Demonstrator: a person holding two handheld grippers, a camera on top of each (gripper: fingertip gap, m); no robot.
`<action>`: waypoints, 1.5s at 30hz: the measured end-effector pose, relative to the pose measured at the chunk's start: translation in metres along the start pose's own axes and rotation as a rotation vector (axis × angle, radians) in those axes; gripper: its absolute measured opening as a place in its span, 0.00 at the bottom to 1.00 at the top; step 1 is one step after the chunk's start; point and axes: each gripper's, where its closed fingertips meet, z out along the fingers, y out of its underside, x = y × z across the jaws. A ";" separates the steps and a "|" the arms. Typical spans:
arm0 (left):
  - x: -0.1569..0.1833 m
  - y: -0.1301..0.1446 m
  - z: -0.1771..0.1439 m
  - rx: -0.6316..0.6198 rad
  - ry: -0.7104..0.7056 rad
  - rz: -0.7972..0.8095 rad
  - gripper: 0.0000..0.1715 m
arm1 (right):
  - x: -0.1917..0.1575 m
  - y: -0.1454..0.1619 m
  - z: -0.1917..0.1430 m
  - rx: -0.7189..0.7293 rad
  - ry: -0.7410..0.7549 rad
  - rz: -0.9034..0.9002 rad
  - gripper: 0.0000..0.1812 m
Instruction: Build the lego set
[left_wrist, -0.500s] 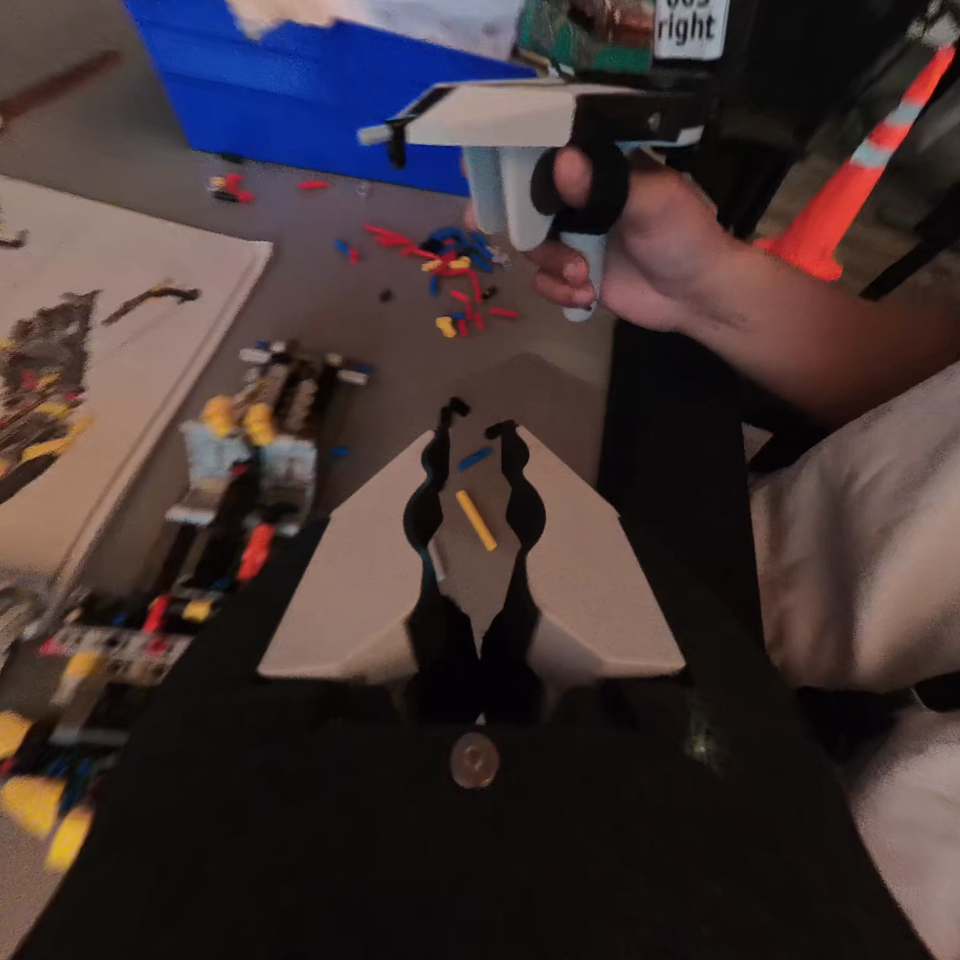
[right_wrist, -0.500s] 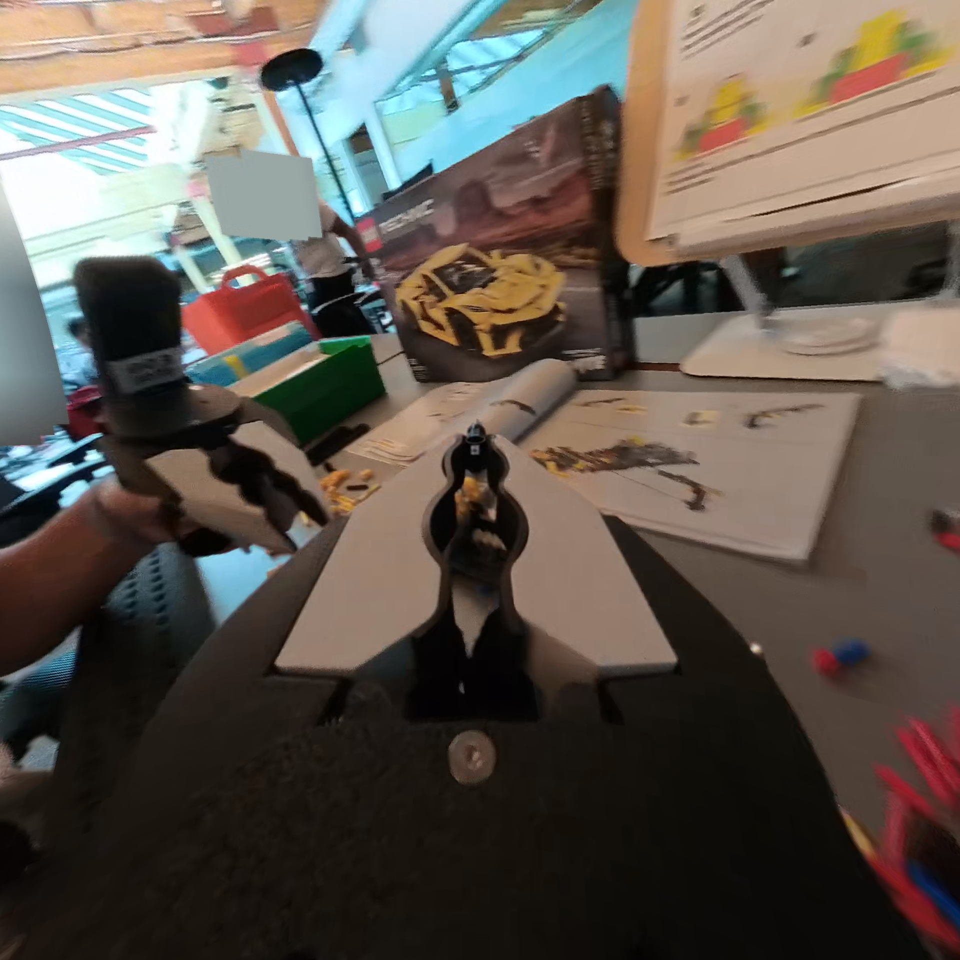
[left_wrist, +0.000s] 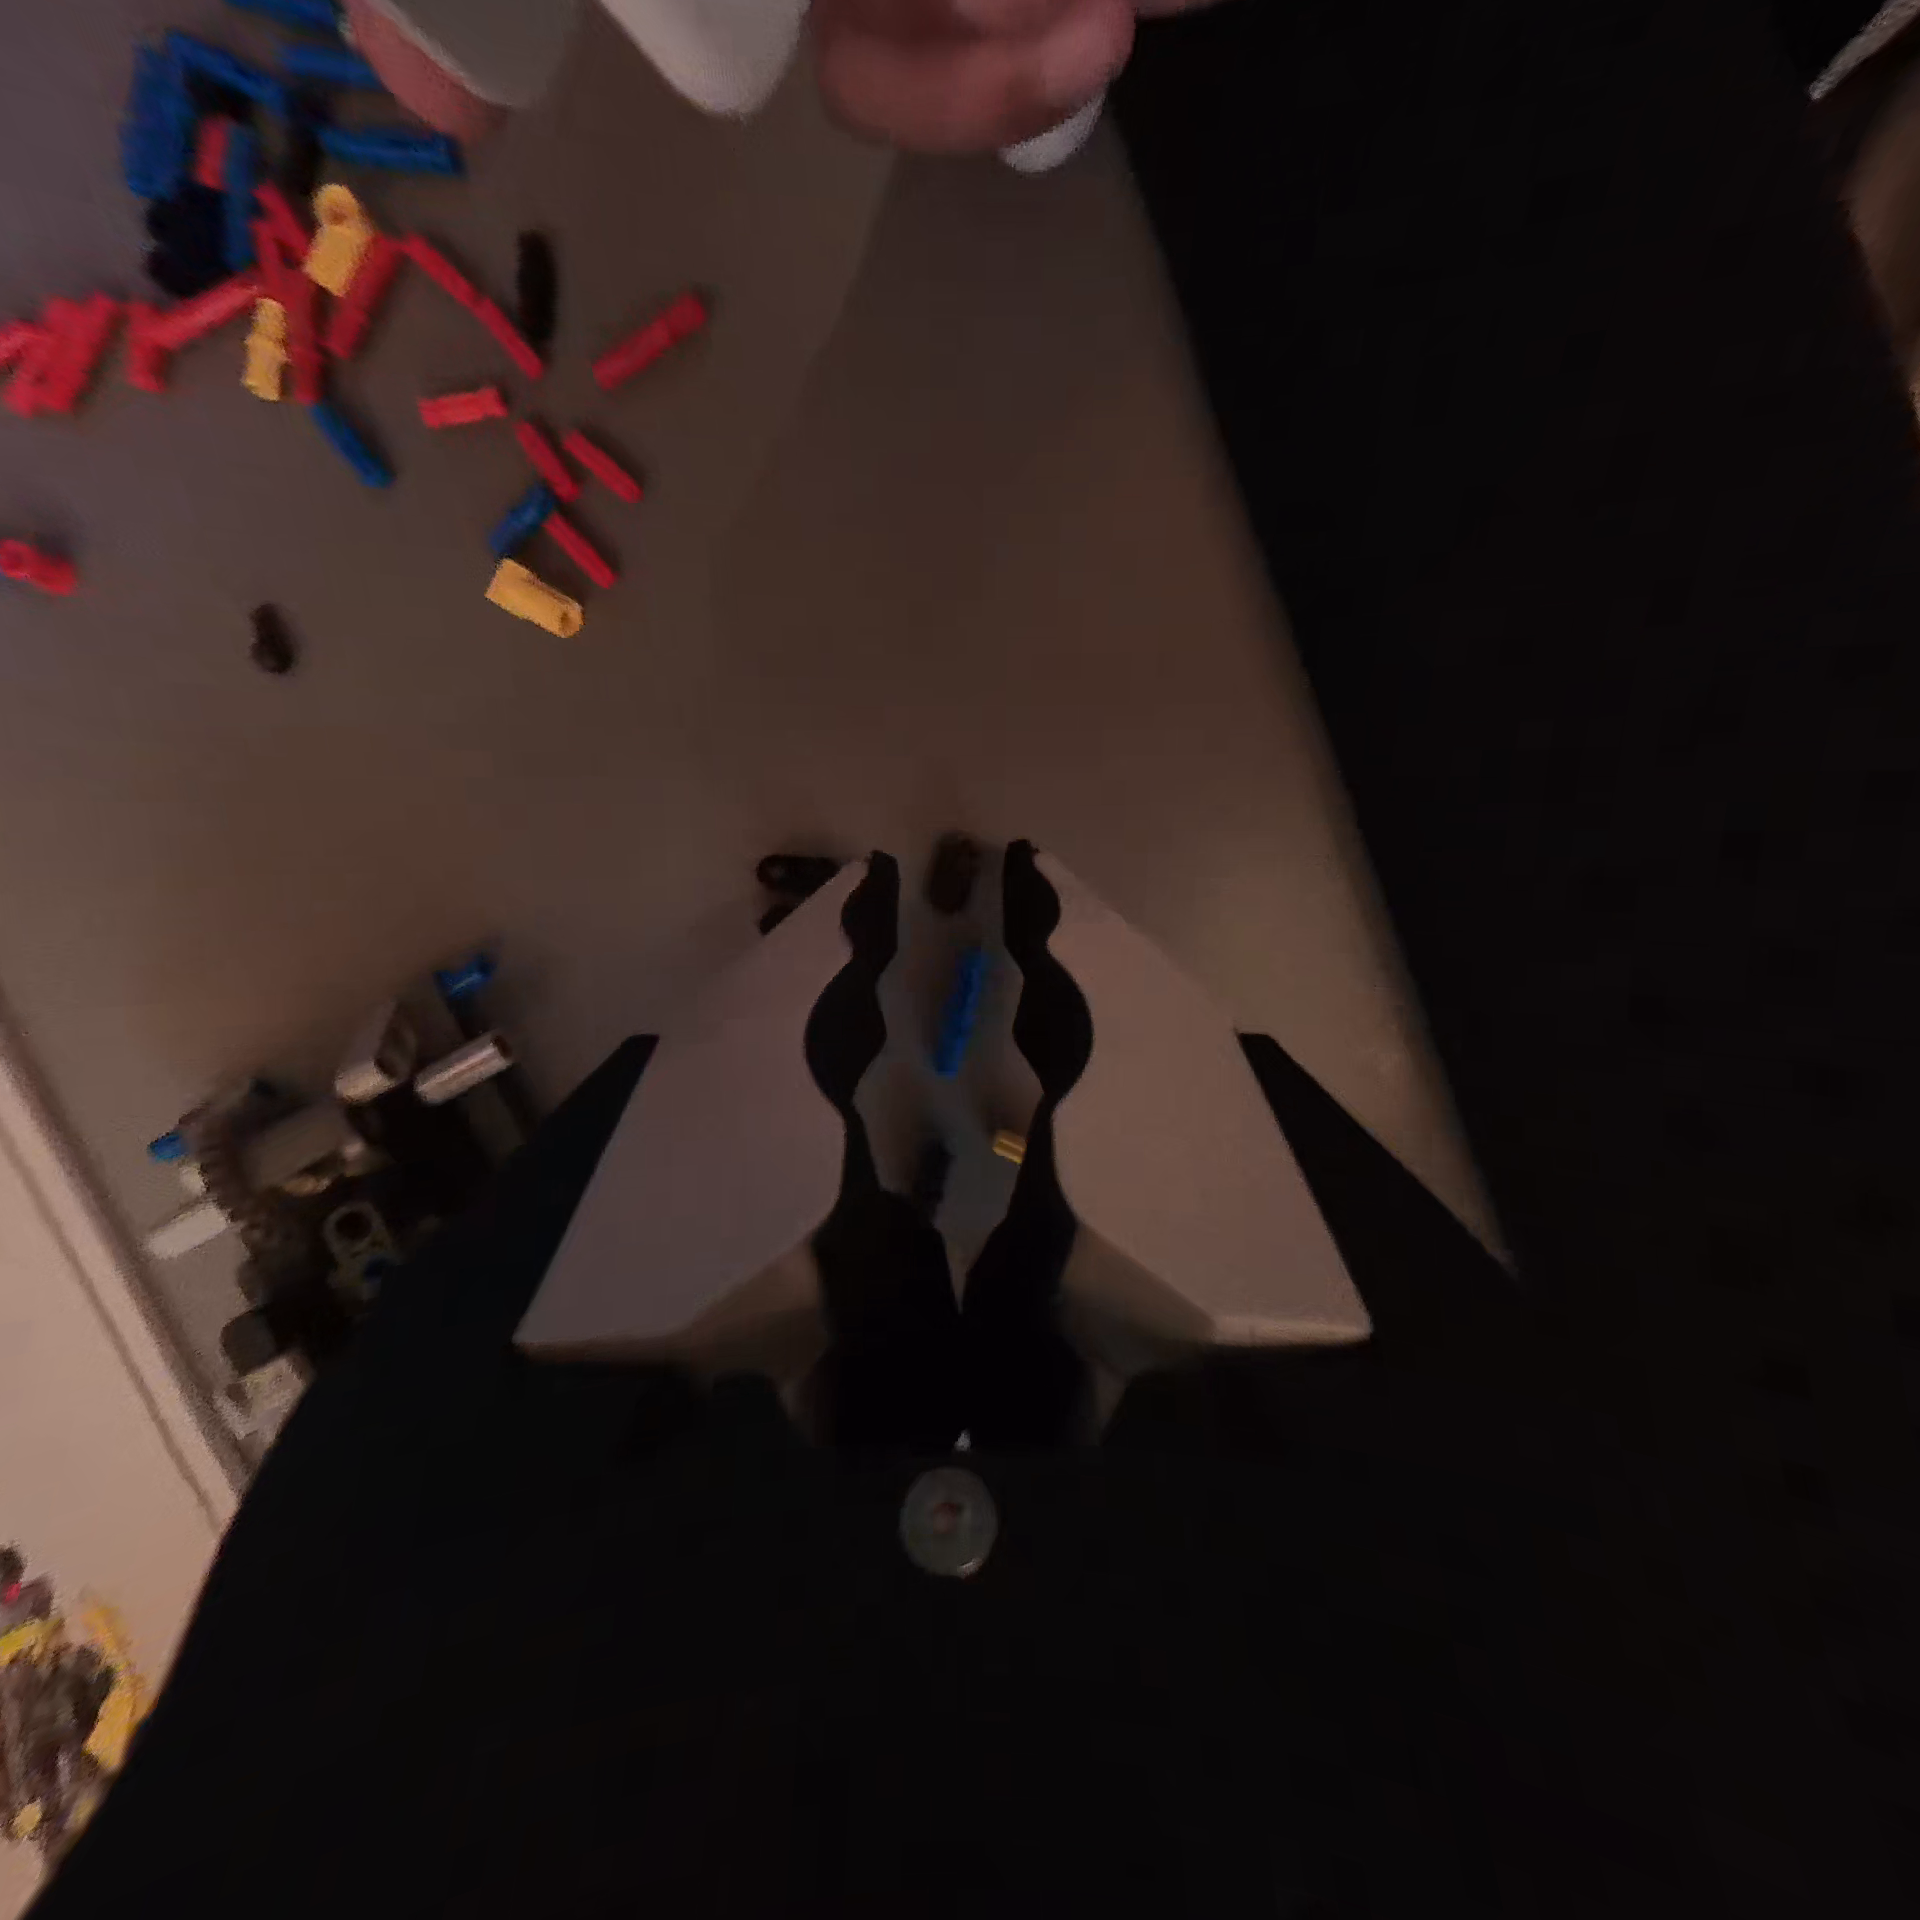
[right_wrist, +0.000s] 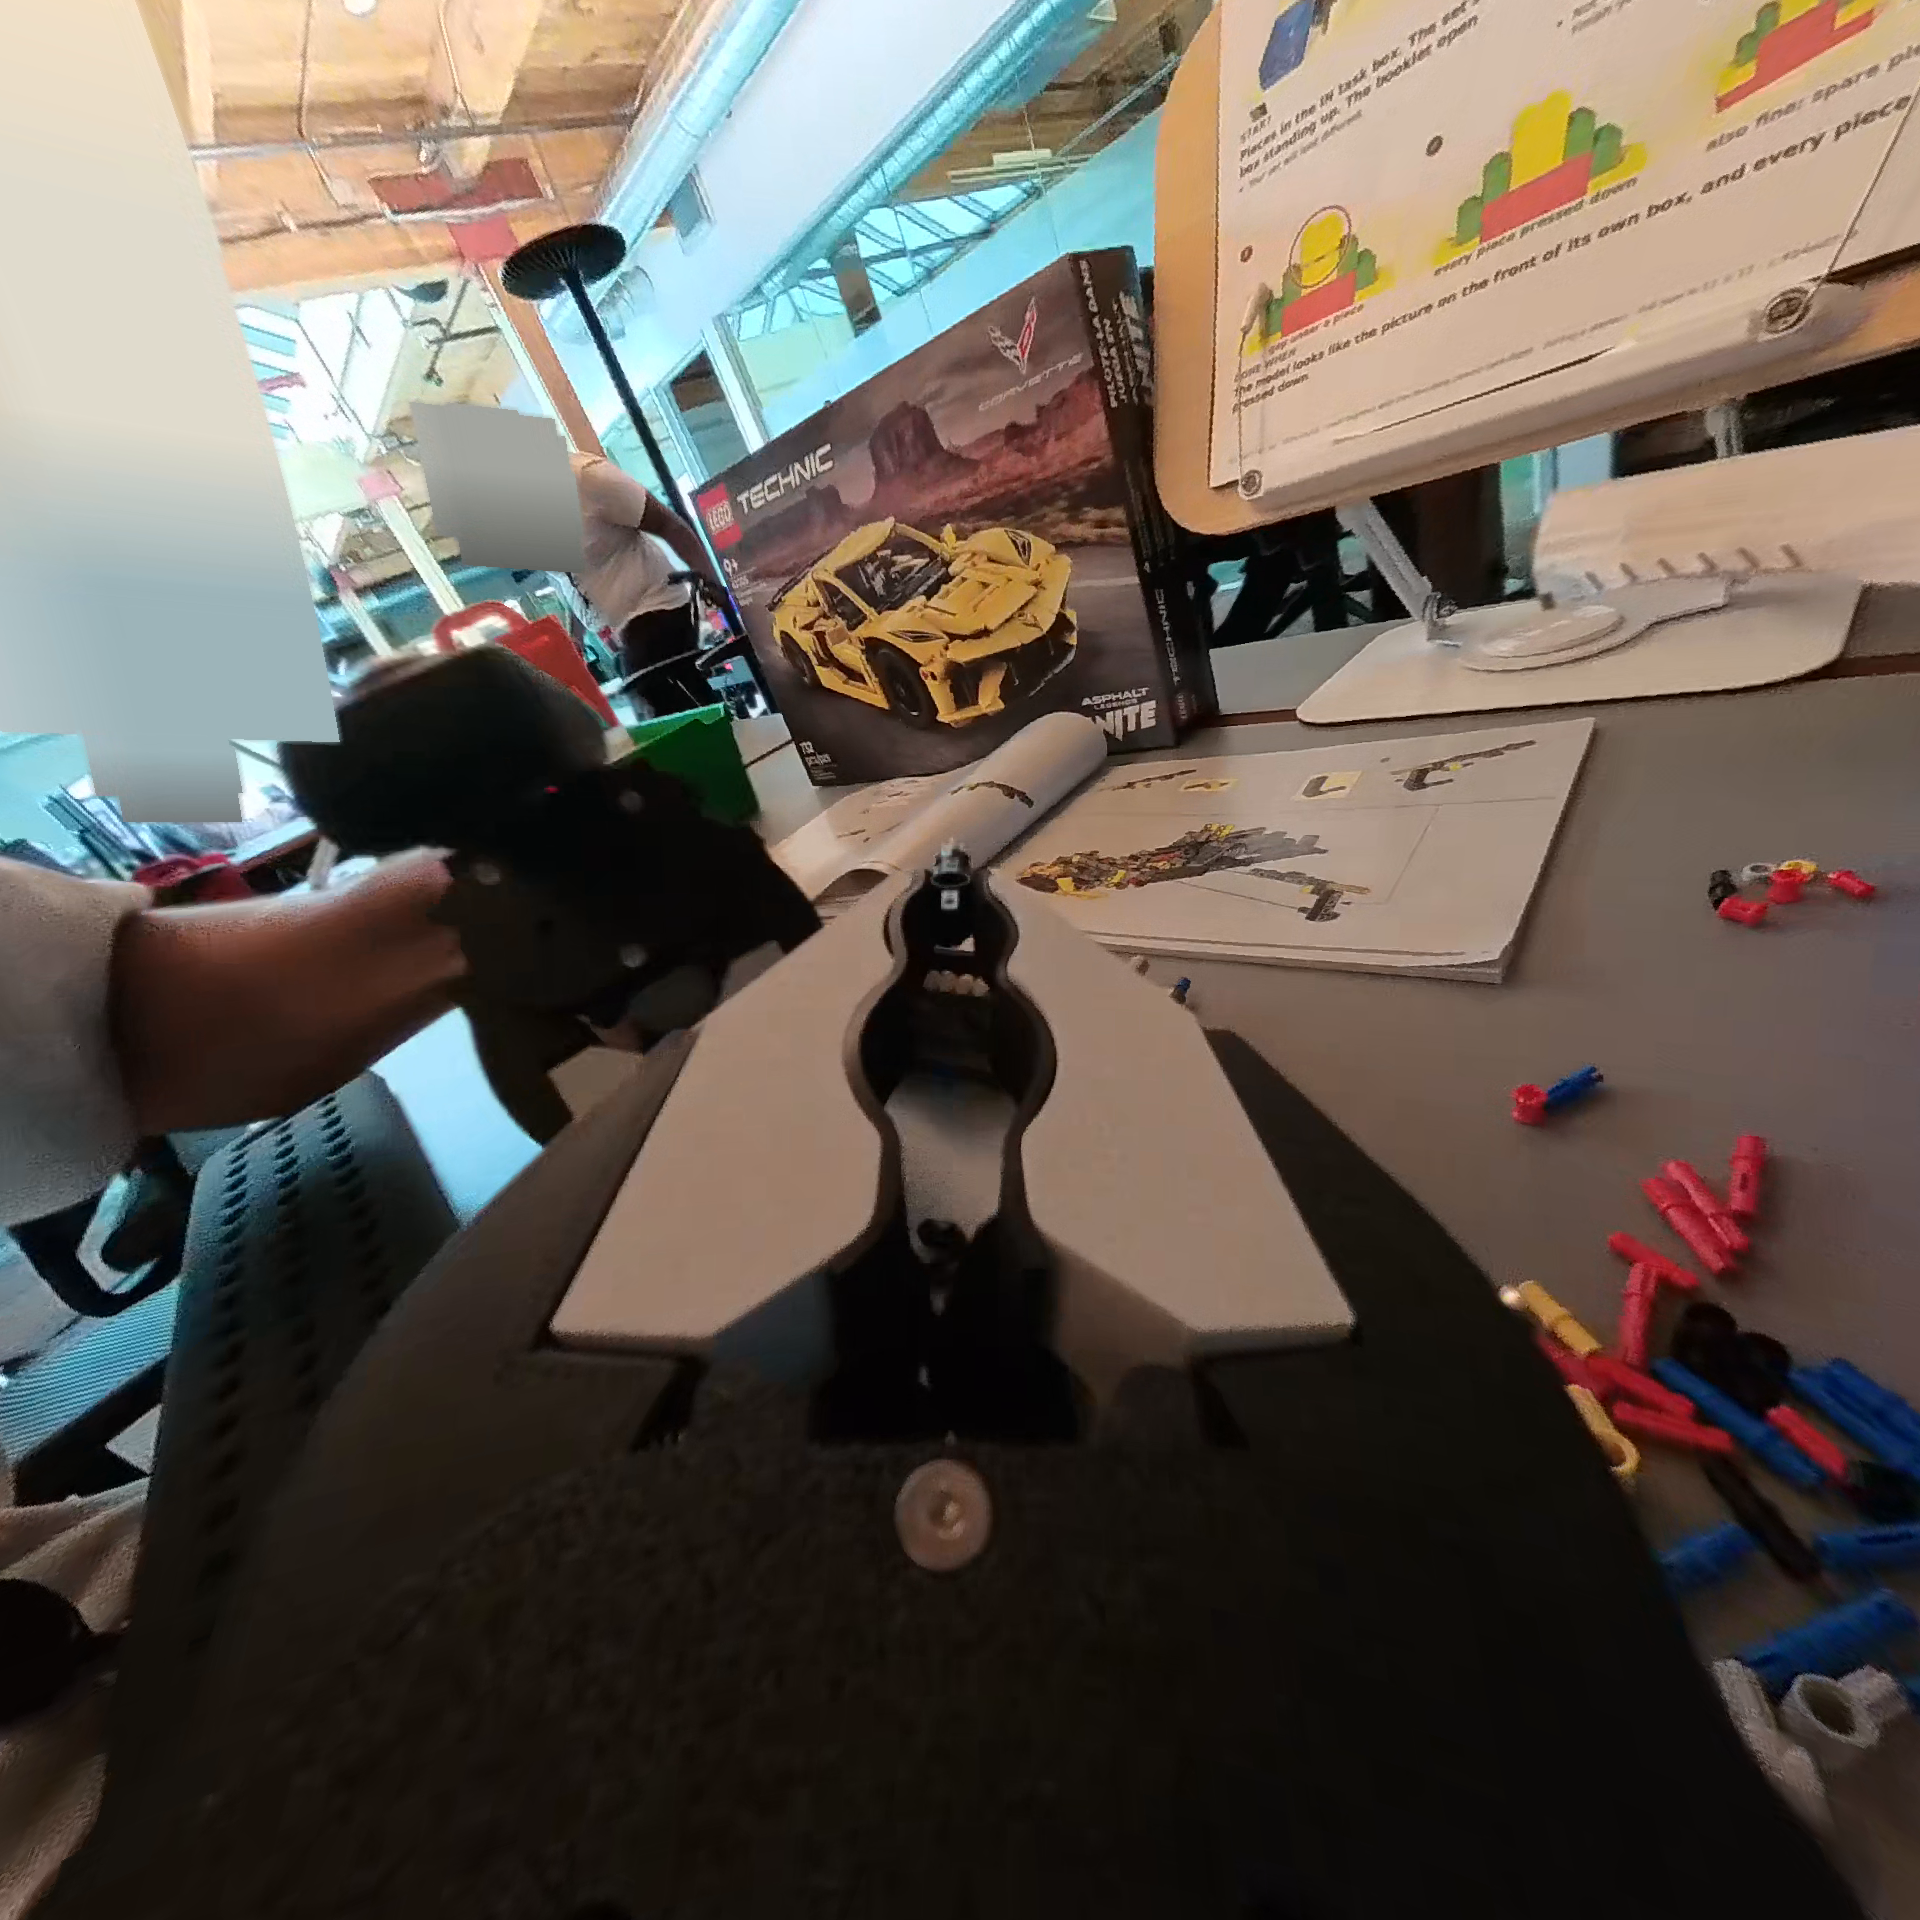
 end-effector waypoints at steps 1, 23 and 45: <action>0.000 0.001 0.003 -0.005 0.030 -0.003 0.10 | 0.000 -0.001 0.000 0.003 -0.005 0.008 0.03; -0.023 0.007 -0.256 1.526 0.002 -0.584 0.02 | -0.117 -0.042 0.100 -0.043 -0.567 0.152 0.03; -0.014 0.056 -0.289 1.638 -0.054 -0.601 0.02 | -0.166 -0.035 0.179 -0.128 -0.711 0.120 0.03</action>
